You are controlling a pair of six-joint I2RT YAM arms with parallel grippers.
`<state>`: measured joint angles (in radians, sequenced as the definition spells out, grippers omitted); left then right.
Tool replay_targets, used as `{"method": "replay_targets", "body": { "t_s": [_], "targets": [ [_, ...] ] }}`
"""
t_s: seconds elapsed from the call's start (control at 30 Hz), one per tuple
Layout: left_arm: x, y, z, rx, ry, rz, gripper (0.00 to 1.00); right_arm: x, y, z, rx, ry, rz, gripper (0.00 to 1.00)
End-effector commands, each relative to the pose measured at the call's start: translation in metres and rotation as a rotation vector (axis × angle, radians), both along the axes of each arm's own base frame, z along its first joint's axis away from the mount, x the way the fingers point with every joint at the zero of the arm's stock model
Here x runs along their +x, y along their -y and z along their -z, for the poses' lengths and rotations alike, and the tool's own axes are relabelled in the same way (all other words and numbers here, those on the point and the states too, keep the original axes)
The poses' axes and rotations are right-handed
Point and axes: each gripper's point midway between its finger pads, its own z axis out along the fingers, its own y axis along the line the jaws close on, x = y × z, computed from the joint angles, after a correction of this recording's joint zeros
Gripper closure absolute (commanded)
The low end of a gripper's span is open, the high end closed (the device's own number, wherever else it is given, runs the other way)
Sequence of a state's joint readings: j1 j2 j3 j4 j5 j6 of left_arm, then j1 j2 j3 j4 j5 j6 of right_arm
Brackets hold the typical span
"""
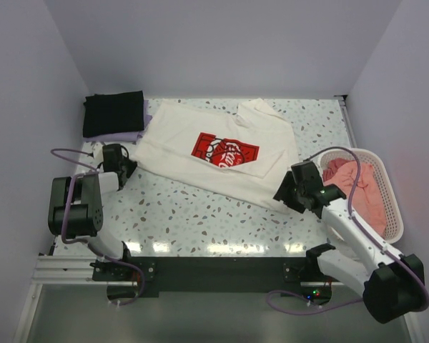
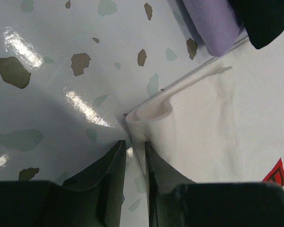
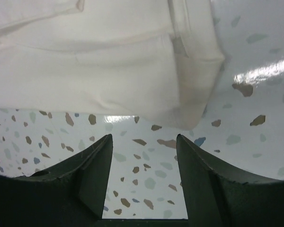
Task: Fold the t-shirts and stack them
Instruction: Fold the tshirt
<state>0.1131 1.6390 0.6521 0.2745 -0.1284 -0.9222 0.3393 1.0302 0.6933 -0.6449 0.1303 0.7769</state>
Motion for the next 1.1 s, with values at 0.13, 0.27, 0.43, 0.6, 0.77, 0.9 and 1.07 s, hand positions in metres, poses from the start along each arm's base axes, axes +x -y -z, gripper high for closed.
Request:
{"method": "replay_targets", "body": {
  "t_s": [0.13, 0.27, 0.43, 0.6, 0.77, 0.9, 1.07],
  "targets": [
    [-0.009, 0.002, -0.026, 0.001, 0.095, 0.023, 0.7, -0.017, -0.025, 0.014, 0.227, -0.014, 0.098, 0.39],
    [-0.018, 0.005, -0.04, -0.004, 0.144, 0.022, 0.63, -0.013, -0.029, 0.019, 0.257, 0.001, 0.116, 0.39],
    [-0.012, 0.009, -0.036, -0.025, 0.151, 0.04, 0.5, -0.011, -0.027, 0.031, 0.276, 0.006, 0.165, 0.39],
    [-0.005, 0.012, -0.015, -0.059, 0.119, 0.031, 0.47, -0.01, -0.026, 0.034, 0.29, 0.014, 0.206, 0.39],
    [-0.006, 0.005, -0.003, -0.048, 0.087, -0.008, 0.52, -0.013, -0.015, 0.036, 0.271, 0.029, 0.266, 0.4],
    [-0.005, 0.001, 0.002, -0.028, 0.07, -0.018, 0.62, -0.018, -0.006, 0.044, 0.231, 0.016, 0.304, 0.4],
    [-0.003, -0.002, 0.003, -0.011, 0.056, -0.023, 0.73, -0.02, -0.005, 0.053, 0.227, 0.001, 0.313, 0.4]
  ]
}}
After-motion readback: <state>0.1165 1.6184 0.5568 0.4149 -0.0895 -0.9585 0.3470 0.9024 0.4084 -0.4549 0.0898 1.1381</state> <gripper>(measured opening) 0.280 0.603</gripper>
